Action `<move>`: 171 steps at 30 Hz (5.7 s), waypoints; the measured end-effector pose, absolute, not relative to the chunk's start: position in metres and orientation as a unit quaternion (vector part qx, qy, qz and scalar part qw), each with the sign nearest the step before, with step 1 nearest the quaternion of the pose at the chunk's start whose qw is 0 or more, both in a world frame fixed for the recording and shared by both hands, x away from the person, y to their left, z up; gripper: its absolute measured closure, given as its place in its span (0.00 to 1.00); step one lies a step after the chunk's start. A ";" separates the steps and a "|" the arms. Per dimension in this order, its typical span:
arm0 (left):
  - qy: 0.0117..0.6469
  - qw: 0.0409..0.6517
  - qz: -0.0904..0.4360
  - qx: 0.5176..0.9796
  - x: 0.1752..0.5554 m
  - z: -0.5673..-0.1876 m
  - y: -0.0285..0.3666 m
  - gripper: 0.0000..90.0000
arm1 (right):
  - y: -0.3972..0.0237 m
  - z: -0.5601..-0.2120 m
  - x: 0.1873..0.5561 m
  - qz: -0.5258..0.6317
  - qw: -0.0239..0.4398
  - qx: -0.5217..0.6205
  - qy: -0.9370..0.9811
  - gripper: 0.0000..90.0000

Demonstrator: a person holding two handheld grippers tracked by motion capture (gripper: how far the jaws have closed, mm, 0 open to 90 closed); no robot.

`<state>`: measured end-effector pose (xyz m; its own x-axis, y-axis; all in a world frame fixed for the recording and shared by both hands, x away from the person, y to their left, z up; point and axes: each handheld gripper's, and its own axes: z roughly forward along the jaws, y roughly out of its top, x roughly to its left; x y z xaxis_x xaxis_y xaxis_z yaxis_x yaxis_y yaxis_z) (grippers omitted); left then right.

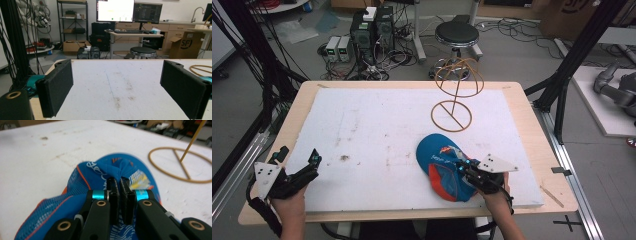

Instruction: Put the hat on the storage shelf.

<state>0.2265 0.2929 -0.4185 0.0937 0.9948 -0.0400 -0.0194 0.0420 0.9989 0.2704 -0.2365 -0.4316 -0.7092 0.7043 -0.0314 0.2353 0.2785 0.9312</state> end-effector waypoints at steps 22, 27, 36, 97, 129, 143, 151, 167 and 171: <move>0.482 0.535 0.472 0.509 0.226 -0.419 0.293 0.13 | -0.245 -0.386 0.257 0.599 0.284 0.293 0.689 0.97; 0.481 0.536 0.472 0.508 0.227 -0.419 0.292 0.13 | -0.248 -0.378 0.256 0.609 0.299 0.294 0.673 0.97; 0.483 0.535 0.472 0.508 0.227 -0.419 0.293 0.13 | -0.250 -0.351 0.262 0.644 0.318 0.292 0.632 0.96; 0.485 0.529 0.470 0.514 0.228 -0.425 0.299 0.13 | -0.236 -0.207 0.416 0.625 0.416 0.293 0.592 0.94; 0.484 0.527 0.467 0.520 0.231 -0.426 0.299 0.13 | -0.223 -0.246 0.442 0.580 0.406 0.331 0.624 0.82; 0.485 0.527 0.466 0.520 0.231 -0.426 0.299 0.13 | -0.220 -0.246 0.445 0.581 0.408 0.334 0.620 0.75; 0.485 0.527 0.465 0.520 0.232 -0.426 0.299 0.13 | -0.220 -0.244 0.443 0.588 0.410 0.330 0.614 0.73; 0.484 0.530 0.464 0.519 0.233 -0.426 0.298 0.13 | -0.229 -0.230 0.417 0.606 0.437 0.342 0.570 0.33; 0.484 0.531 0.462 0.521 0.234 -0.426 0.297 0.13 | -0.231 -0.226 0.407 0.602 0.454 0.341 0.561 0.22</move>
<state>0.2340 0.2968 -0.4262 0.1062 0.9938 -0.0323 0.0139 0.0310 0.9994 0.4065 -0.2305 -0.2265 -0.3547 0.9298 -0.0986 -0.1650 0.0416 0.9854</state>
